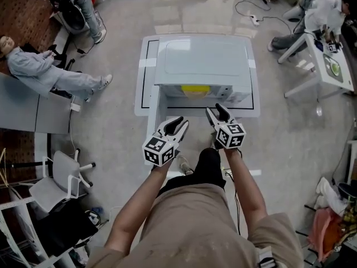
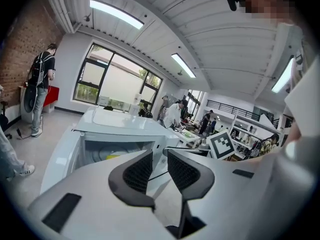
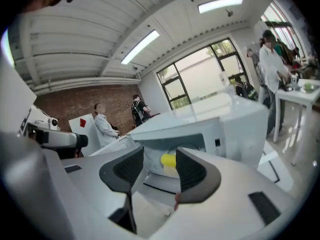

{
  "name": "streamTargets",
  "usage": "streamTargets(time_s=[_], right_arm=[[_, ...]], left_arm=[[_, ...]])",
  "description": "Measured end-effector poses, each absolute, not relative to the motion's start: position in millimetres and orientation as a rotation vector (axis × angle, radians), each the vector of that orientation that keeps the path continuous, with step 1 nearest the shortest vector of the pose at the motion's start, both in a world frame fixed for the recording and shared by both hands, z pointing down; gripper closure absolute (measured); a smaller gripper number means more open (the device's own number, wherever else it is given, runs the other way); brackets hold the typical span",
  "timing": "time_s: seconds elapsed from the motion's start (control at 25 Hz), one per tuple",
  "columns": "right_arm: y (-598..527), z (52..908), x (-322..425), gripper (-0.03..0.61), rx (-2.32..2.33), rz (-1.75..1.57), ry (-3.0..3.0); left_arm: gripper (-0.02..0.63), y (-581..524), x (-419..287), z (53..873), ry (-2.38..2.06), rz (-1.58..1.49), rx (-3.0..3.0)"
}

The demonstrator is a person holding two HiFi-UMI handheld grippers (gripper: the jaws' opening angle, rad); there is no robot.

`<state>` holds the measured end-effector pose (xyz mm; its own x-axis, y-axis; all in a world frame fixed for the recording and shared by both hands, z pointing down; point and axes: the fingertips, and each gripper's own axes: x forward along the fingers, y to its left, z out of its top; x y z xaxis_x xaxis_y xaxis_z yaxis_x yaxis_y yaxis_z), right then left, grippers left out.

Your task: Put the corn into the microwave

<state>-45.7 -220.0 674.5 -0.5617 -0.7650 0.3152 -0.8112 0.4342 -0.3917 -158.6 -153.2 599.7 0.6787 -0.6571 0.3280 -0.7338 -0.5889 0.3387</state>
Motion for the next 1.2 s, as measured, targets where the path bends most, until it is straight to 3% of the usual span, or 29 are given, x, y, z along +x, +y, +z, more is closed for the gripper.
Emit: streamTargets(time_s=[0.36, 0.52, 0.96, 1.2], right_arm=[[-205, 542, -1, 0.387, 1.393, 0.283, -2.657], [-207, 505, 28, 0.387, 1.419, 0.141, -2.662], [-179, 437, 95, 0.387, 1.369, -0.069, -2.730], [-169, 450, 124, 0.387, 1.409, 0.059, -2.754]], left_arm=[[0.522, -145, -142, 519, -1.185, 0.202, 2.593], [0.522, -143, -140, 489, -1.221, 0.051, 2.547], [0.522, -141, -150, 449, -1.456, -0.056, 2.514], [0.522, -130, -149, 457, -1.543, -0.039, 2.476]])
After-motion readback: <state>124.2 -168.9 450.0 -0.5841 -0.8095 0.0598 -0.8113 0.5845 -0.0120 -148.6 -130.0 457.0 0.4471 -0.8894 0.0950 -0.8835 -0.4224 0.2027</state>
